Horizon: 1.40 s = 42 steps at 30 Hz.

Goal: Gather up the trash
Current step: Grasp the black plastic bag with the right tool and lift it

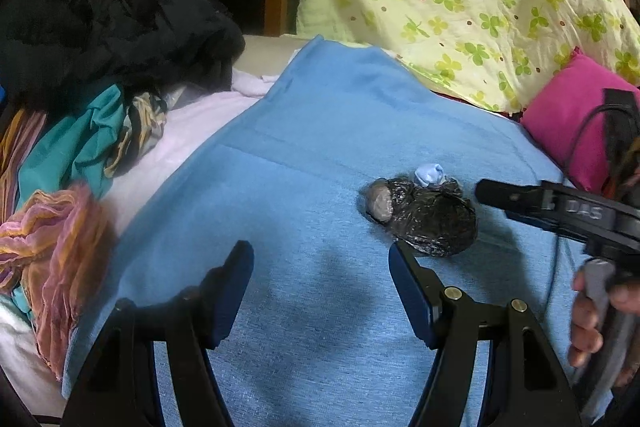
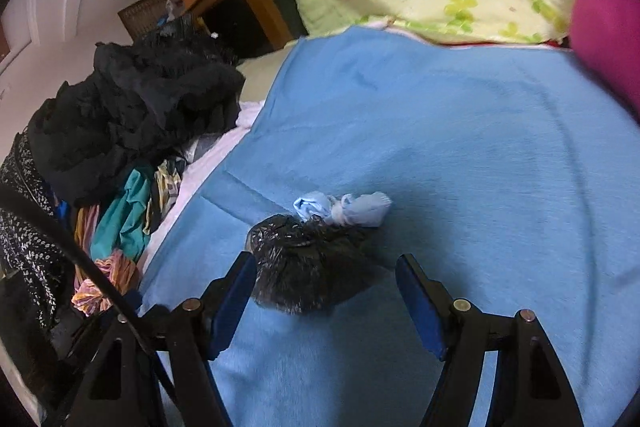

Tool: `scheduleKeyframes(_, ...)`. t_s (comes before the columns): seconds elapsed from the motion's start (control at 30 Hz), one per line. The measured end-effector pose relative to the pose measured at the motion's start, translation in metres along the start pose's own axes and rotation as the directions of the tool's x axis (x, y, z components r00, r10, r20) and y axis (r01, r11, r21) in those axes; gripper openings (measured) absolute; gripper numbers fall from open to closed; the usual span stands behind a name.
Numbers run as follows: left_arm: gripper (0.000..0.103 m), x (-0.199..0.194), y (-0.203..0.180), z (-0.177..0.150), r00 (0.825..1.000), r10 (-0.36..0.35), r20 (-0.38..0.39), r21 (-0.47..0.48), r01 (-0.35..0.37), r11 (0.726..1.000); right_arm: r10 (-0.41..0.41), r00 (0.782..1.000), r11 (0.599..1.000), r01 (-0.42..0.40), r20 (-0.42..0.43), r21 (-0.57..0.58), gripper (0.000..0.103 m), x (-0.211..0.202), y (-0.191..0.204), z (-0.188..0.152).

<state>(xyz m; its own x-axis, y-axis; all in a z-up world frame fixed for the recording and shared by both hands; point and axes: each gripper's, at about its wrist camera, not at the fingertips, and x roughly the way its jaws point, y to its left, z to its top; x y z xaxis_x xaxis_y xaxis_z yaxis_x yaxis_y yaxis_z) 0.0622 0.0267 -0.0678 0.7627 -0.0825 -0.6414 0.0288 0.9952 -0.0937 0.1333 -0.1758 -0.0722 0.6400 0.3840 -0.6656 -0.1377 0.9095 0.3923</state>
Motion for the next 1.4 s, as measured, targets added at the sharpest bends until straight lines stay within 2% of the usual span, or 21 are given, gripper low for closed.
scheduleKeyframes(0.27,0.071,0.002,0.002,0.000,1.000,0.008,0.001,-0.005,-0.008,1.000,-0.047,0.996,0.999,0.046,-0.081,-0.009,0.073,0.049,-0.001,-0.002)
scheduleKeyframes(0.33,0.071,0.002,0.001,0.000,1.000,0.011,-0.002,-0.005,-0.011,1.000,-0.022,0.996,1.000,0.023,-0.085,0.006,0.057,0.054,-0.002,-0.004)
scheduleKeyframes(0.43,0.071,0.002,0.001,0.000,1.000,0.015,-0.001,-0.003,-0.015,1.000,-0.028,0.998,0.999,0.027,-0.064,-0.016,0.047,0.051,0.003,-0.006)
scheduleKeyframes(0.57,0.071,0.002,0.003,0.000,1.000,0.020,-0.002,-0.002,-0.020,1.000,-0.033,0.998,0.998,0.031,-0.050,-0.050,0.038,0.043,0.012,-0.008)
scheduleKeyframes(0.6,0.071,0.002,0.003,0.000,1.000,0.020,-0.001,-0.002,-0.020,1.000,-0.033,0.998,0.998,0.030,-0.050,-0.050,0.031,0.041,0.013,-0.008)
scheduleKeyframes(0.77,0.071,0.003,0.005,0.000,1.000,0.021,-0.006,-0.001,-0.021,1.000,-0.036,0.998,0.997,0.034,-0.042,-0.064,0.027,0.025,0.011,-0.010)
scheduleKeyframes(1.0,0.071,0.004,0.007,0.001,1.000,0.018,-0.006,-0.001,-0.018,1.000,-0.055,0.998,0.998,0.055,0.007,-0.028,0.026,-0.012,-0.004,-0.011)
scheduleKeyframes(1.1,0.071,0.003,0.007,0.000,1.000,0.010,-0.010,-0.007,-0.010,1.000,-0.042,0.999,0.999,0.042,-0.003,-0.003,0.026,-0.024,-0.015,-0.011)
scheduleKeyframes(1.27,0.071,0.005,0.006,-0.001,1.000,0.004,-0.024,-0.015,-0.005,1.000,0.004,0.999,1.000,-0.003,-0.043,0.014,0.030,-0.026,-0.019,-0.014)
scheduleKeyframes(1.3,0.071,0.004,0.005,-0.001,1.000,0.004,-0.027,-0.017,-0.005,1.000,0.018,0.998,1.000,-0.018,-0.052,0.015,0.038,-0.023,-0.017,-0.015)
scheduleKeyframes(1.33,0.071,0.005,0.005,-0.002,1.000,0.004,-0.030,-0.019,-0.004,1.000,0.022,0.998,1.000,-0.022,-0.052,0.010,0.061,-0.021,-0.014,-0.015)
scheduleKeyframes(1.37,0.071,0.005,0.006,-0.002,1.000,0.003,-0.031,-0.020,-0.003,1.000,0.020,0.999,1.000,-0.020,-0.039,0.006,0.073,-0.019,-0.011,-0.017)
scheduleKeyframes(1.4,0.071,0.004,0.006,-0.002,0.999,0.001,-0.032,-0.022,-0.001,1.000,0.029,0.999,1.000,-0.029,-0.028,0.003,0.078,-0.017,-0.007,-0.017)
